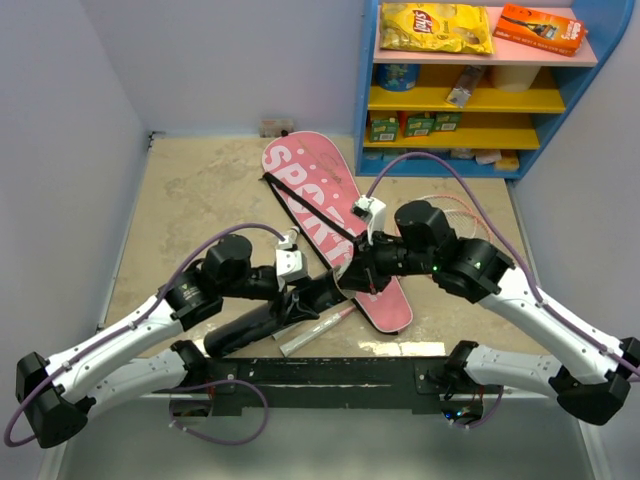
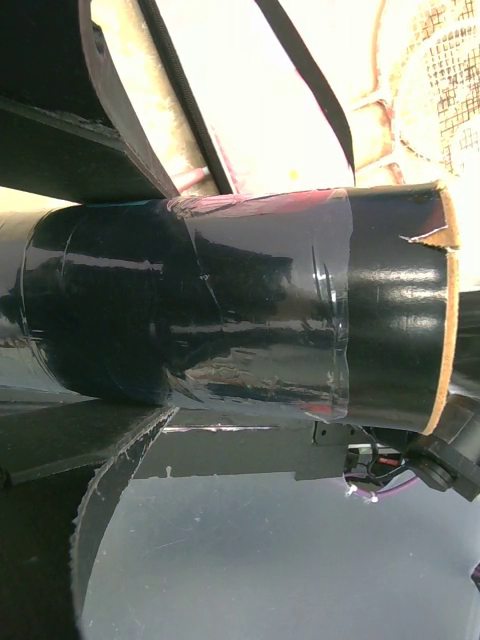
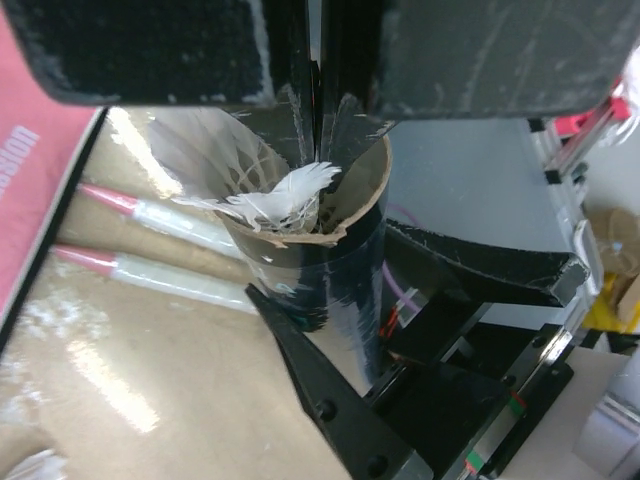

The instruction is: Pack up the badminton gear

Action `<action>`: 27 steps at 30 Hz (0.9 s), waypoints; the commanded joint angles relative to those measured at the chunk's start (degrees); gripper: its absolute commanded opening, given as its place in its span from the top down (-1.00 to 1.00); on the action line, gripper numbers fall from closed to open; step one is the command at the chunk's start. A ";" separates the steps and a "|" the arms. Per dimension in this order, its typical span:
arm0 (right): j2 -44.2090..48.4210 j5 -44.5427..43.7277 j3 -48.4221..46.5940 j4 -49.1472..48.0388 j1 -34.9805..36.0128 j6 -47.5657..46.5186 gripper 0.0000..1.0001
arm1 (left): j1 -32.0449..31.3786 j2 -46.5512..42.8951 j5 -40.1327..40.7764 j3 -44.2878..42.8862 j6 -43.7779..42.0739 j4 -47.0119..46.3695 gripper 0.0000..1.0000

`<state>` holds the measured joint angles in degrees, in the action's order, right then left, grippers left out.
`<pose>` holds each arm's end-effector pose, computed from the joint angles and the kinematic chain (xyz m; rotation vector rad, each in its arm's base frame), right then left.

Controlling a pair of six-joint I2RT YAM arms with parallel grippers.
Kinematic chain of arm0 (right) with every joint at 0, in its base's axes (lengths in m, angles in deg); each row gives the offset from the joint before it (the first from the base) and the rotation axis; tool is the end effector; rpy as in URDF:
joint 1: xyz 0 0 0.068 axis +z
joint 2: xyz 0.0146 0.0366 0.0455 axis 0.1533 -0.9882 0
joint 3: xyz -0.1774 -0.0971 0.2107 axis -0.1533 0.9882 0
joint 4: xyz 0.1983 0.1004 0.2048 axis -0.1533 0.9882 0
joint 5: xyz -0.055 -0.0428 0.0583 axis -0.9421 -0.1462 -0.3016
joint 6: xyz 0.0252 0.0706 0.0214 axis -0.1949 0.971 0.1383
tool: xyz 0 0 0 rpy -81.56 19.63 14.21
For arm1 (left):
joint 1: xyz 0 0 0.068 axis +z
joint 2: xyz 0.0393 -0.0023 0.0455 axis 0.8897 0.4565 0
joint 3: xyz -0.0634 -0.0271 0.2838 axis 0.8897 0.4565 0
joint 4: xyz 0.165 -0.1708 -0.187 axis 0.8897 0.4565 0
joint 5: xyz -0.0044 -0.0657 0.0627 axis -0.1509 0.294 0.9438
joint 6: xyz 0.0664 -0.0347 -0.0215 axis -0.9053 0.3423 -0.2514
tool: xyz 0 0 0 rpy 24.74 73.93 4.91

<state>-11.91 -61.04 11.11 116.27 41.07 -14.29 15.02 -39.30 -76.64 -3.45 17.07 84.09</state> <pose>0.1546 0.2201 0.3931 -0.7534 2.1759 1.0957 0.1380 -0.2107 0.2991 1.2514 1.6237 -1.1219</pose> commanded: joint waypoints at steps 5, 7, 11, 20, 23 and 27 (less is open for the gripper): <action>-3.27 8.47 7.55 -16.97 1.00 5.30 1.00 | -0.44 -2.80 -3.65 -0.03 -0.64 -4.18 0.56; -4.32 9.43 8.69 -20.20 1.26 6.17 1.00 | -0.53 -3.15 -4.00 -0.03 -0.55 -4.27 0.56; -6.08 12.68 11.50 -26.37 1.79 9.33 1.00 | -0.44 -3.59 -4.36 -0.03 -0.55 -4.53 0.56; -5.65 13.13 14.24 -31.31 2.85 11.11 0.46 | -0.44 -4.91 -4.09 0.23 -0.29 -4.53 0.56; -3.90 10.41 11.87 -26.66 2.93 9.35 0.15 | -0.44 -5.26 -4.00 0.32 -0.11 -4.36 0.56; -0.82 6.29 8.62 -20.24 2.85 7.94 -0.03 | -0.44 -5.53 -3.65 0.50 -0.03 -4.27 0.56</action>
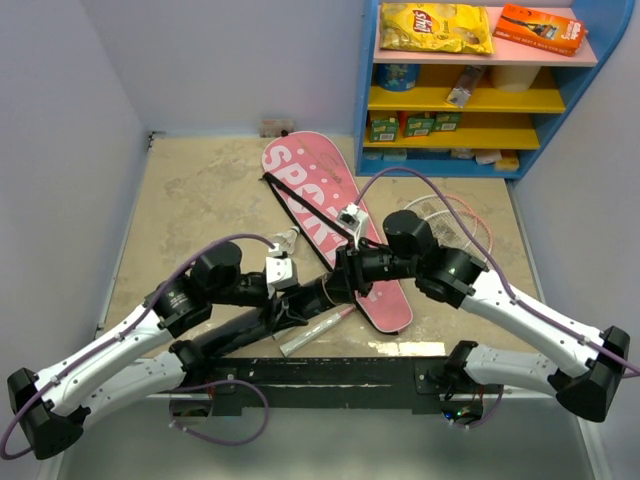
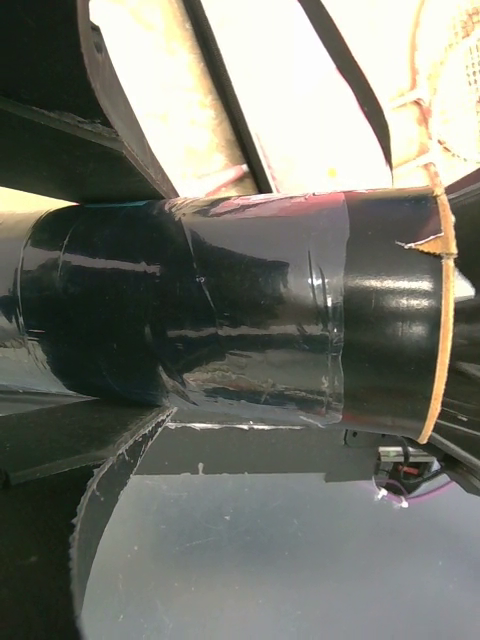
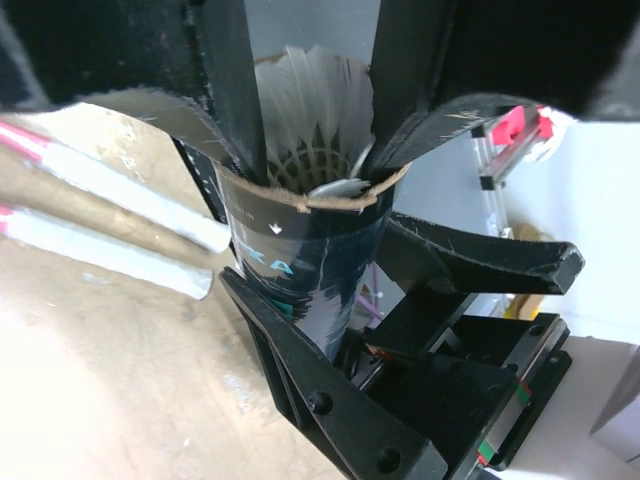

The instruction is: Pack up the badminton gear

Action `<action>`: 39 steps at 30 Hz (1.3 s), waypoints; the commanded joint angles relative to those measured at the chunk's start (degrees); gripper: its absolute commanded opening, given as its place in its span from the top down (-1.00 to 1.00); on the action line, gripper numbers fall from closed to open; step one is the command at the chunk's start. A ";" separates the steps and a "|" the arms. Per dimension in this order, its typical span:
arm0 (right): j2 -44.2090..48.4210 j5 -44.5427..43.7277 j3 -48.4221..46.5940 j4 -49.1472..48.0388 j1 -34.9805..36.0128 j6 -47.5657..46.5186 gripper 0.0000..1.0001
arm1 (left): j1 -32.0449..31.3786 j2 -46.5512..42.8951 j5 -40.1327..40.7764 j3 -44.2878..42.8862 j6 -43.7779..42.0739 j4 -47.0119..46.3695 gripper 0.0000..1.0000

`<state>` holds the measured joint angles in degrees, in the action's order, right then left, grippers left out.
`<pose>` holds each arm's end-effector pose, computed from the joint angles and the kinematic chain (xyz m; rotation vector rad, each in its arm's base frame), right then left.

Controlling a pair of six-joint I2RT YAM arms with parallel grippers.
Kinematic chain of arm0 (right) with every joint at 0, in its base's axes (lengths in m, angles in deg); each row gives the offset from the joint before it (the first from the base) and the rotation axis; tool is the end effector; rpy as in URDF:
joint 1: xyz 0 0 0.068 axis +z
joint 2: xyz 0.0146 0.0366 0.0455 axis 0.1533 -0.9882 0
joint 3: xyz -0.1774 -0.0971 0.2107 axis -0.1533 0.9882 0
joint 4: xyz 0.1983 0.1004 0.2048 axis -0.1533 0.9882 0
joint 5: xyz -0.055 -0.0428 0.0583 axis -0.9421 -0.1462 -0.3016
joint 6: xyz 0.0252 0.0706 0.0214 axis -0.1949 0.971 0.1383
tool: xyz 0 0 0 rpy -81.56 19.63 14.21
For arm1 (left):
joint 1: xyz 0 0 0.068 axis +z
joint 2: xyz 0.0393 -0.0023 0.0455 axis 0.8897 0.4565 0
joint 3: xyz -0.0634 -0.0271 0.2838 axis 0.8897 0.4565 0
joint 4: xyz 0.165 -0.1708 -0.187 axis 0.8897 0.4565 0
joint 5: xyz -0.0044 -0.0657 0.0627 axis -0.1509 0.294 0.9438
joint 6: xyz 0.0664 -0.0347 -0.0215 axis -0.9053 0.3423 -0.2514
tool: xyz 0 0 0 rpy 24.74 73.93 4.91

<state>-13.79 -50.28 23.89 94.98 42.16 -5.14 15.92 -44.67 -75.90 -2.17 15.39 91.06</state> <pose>0.1596 0.2522 0.3408 -0.7528 2.1372 1.4114 0.1257 -0.1908 0.2958 1.2605 1.6655 -1.0834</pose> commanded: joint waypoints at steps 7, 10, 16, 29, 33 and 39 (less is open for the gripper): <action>4.93 -14.23 -10.41 9.93 1.75 -3.68 -0.26 | -1.34 0.20 -4.31 -0.71 1.75 -11.15 0.56; 4.23 -16.34 -12.35 12.13 1.75 -4.12 -0.28 | -1.34 0.29 -4.22 -0.79 1.66 -11.07 0.56; 4.50 -20.56 -14.54 14.24 1.67 -4.56 -0.30 | -1.34 -0.15 -3.96 -0.62 1.75 -10.98 0.56; 7.13 -22.15 -18.42 18.02 1.67 -3.86 -0.28 | -1.34 0.29 -3.96 -0.71 1.75 -10.98 0.56; 7.31 -21.27 -17.28 17.59 1.67 -3.51 0.36 | -1.25 0.11 -3.61 -0.71 1.75 -11.06 0.56; 6.08 -16.79 -15.26 15.92 1.67 -3.42 1.00 | -1.34 -0.06 -2.99 -0.71 1.75 -11.06 0.56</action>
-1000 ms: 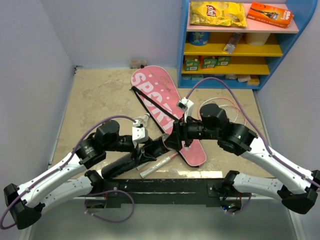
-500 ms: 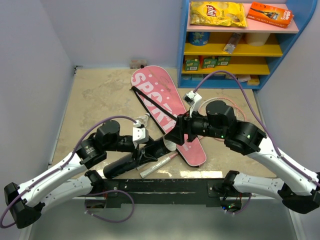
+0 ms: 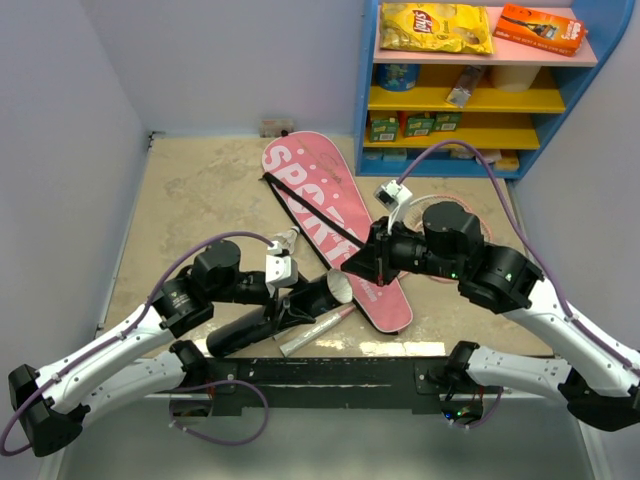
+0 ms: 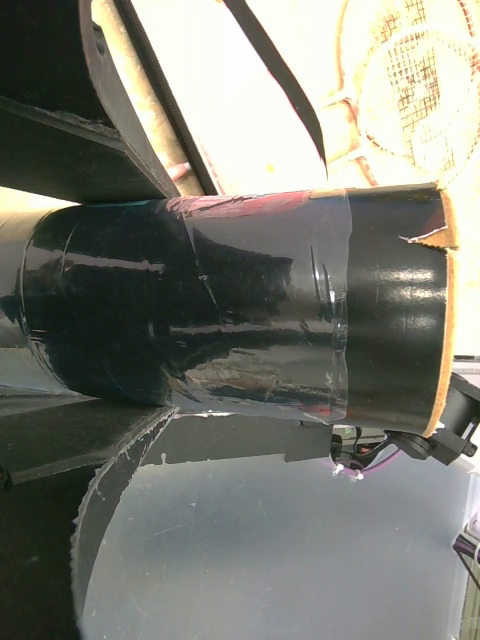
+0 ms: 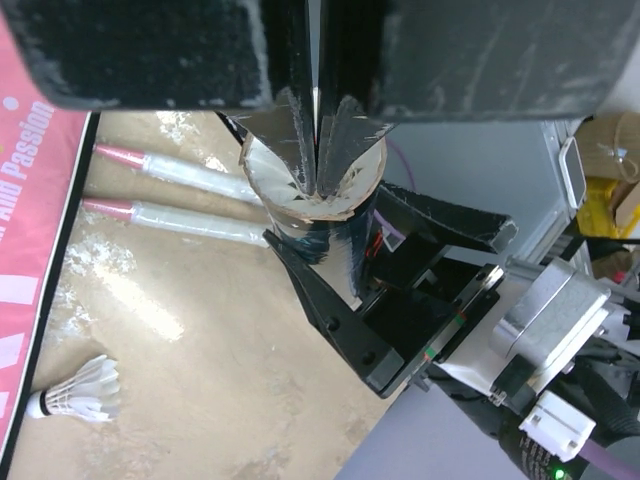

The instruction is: Pack up the badminton gear

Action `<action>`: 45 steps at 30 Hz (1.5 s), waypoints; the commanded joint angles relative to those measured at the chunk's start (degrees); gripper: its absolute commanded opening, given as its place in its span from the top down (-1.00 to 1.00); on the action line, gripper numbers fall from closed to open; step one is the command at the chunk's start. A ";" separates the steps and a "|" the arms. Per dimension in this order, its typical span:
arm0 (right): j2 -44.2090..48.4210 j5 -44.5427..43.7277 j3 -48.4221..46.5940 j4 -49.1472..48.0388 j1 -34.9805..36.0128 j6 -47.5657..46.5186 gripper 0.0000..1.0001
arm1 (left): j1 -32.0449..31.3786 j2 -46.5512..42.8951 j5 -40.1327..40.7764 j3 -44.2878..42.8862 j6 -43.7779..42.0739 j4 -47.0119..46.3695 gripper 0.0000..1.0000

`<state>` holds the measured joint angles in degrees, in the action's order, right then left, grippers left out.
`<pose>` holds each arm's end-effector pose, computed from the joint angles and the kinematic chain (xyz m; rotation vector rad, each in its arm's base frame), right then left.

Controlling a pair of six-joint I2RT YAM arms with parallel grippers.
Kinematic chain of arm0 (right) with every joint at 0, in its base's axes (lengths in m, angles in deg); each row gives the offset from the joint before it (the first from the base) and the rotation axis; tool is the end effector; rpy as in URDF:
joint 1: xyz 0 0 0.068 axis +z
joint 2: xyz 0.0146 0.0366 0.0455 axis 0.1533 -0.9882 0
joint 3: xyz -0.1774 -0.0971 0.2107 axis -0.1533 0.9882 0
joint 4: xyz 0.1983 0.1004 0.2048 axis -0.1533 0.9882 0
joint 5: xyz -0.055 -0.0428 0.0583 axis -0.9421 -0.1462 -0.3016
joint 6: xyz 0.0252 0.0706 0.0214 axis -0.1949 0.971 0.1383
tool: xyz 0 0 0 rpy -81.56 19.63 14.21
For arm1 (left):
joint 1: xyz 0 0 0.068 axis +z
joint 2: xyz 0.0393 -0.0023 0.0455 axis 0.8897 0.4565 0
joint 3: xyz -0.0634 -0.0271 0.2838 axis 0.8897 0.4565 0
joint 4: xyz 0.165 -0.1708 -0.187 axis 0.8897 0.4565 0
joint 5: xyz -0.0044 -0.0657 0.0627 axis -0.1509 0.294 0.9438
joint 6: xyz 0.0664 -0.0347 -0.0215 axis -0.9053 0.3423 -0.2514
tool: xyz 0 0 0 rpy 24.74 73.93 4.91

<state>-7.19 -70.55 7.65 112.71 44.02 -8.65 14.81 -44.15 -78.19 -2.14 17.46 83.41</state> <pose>0.1379 0.2034 0.4425 -0.5703 2.0074 1.1073 0.1247 -0.1994 0.3101 1.2505 1.5387 -1.1510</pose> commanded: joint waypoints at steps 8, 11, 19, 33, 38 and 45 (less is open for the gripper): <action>-2.01 8.66 5.81 -4.01 -0.10 0.62 1.00 | -0.13 -1.29 0.62 -0.81 -0.24 -3.33 0.56; -2.54 11.46 8.53 -7.15 -0.02 1.41 1.00 | -0.13 -1.55 0.97 -0.82 -0.24 -3.33 0.56; -8.86 16.74 14.61 -20.60 3.23 6.50 1.00 | -0.22 -1.47 1.15 -0.82 -0.33 -3.33 0.56; -16.61 10.52 10.22 -21.16 10.09 5.37 0.92 | -0.22 -1.38 1.85 -0.82 -0.24 -2.89 0.55; -13.28 4.27 4.86 -14.57 9.91 3.70 0.63 | -0.22 -1.20 2.82 -0.82 -0.42 -2.45 0.55; -9.05 -4.78 -4.54 -4.90 9.65 1.60 0.43 | -0.13 -1.03 3.17 -0.82 -0.42 -2.36 0.55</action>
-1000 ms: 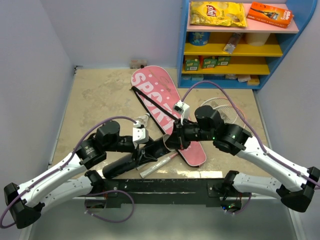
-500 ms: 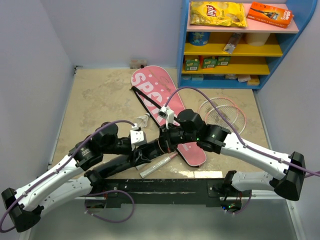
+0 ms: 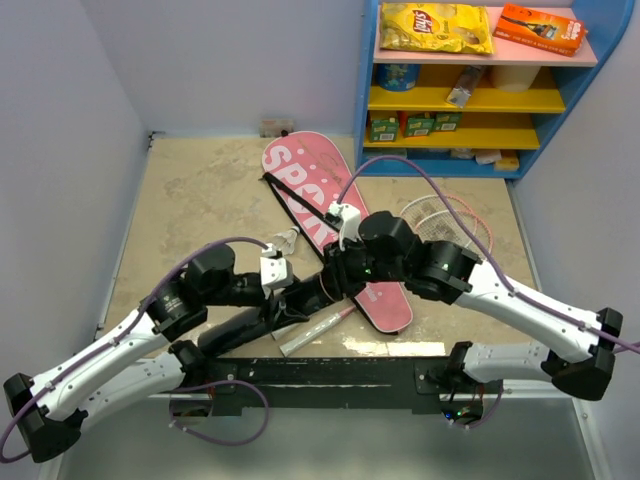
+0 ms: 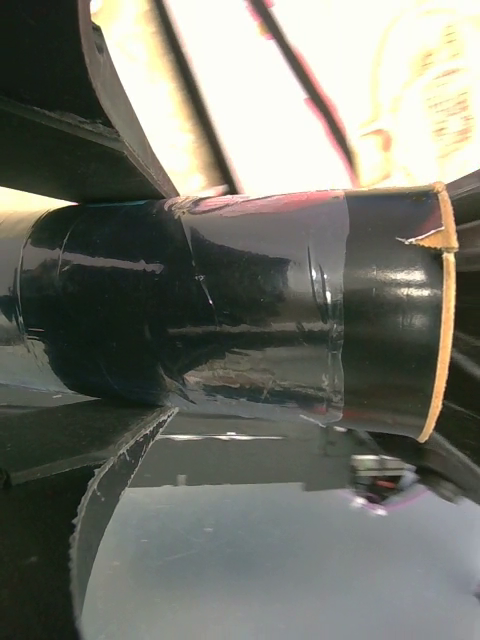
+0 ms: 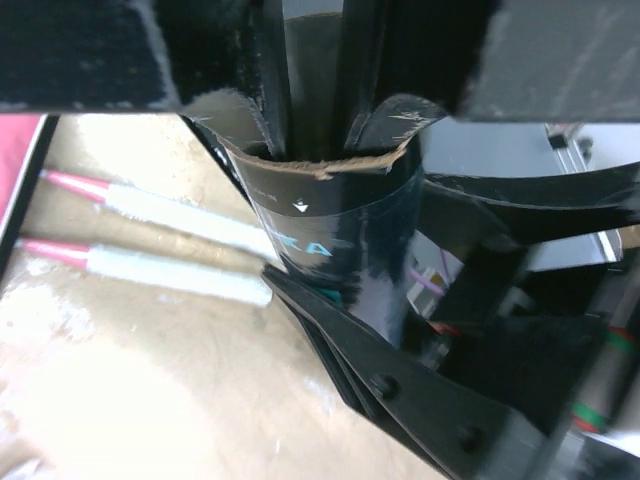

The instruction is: Pack up the badminton gear

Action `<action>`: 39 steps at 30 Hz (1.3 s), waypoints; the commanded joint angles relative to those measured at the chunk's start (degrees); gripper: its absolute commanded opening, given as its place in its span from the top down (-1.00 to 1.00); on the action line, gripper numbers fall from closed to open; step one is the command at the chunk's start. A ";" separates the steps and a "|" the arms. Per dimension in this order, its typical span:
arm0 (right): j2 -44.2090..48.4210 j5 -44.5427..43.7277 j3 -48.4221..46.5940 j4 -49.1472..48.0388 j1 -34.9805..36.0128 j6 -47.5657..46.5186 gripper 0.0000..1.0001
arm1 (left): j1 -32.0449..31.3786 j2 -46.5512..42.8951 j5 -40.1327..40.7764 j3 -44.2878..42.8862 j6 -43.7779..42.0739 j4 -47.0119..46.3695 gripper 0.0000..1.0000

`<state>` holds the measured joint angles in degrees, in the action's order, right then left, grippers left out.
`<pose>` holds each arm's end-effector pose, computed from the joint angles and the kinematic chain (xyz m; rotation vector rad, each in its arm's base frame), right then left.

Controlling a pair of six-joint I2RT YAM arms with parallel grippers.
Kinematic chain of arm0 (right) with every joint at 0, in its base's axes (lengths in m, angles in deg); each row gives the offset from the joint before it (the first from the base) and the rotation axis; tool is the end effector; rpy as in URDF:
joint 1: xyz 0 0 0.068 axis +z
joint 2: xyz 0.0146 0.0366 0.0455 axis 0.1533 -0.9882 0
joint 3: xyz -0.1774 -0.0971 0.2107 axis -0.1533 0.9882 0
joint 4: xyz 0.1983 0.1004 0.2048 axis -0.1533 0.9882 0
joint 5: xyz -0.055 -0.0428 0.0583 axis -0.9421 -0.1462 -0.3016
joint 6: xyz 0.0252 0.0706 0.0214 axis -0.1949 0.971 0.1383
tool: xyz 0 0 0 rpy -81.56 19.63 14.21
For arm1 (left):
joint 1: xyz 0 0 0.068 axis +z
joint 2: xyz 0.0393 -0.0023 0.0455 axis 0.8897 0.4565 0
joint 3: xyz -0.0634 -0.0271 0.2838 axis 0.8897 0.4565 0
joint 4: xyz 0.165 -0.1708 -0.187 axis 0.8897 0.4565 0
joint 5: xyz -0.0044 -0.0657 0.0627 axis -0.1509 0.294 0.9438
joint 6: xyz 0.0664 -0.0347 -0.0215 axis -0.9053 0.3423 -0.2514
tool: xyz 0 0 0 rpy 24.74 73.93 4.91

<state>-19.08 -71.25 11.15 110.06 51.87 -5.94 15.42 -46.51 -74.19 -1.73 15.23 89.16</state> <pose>0.1422 0.2782 0.3699 -0.7034 2.2472 1.0745 0.1230 -0.1884 0.3026 1.2392 1.6114 -1.0566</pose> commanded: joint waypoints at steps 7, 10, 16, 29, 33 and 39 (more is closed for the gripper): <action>5.04 -14.00 -17.43 6.45 1.28 -2.96 0.30 | -0.75 1.77 0.05 -1.23 1.90 -7.93 0.55; 4.69 -20.40 -21.04 10.23 1.28 -3.93 0.26 | -0.83 1.60 2.07 -1.32 2.07 -7.76 0.55; -0.05 -31.85 -22.11 13.14 0.49 -6.22 0.14 | -0.66 2.82 20.31 -2.20 4.00 -6.00 0.55; -16.83 -30.46 -17.98 1.63 -11.11 -10.60 0.12 | 12.24 4.32 46.10 -3.52 12.08 -3.10 0.53; -23.34 -28.18 -16.31 -1.71 -10.94 -12.97 0.07 | 15.33 5.11 51.28 -4.04 14.03 -1.79 0.52; -32.57 -24.04 -15.78 -6.46 -9.01 -16.76 -0.15 | 21.04 6.87 53.23 -4.83 15.70 -0.82 0.57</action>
<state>-48.34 -97.36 -3.98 108.64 41.07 -18.64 33.06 -40.19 -24.69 -3.45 27.84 87.72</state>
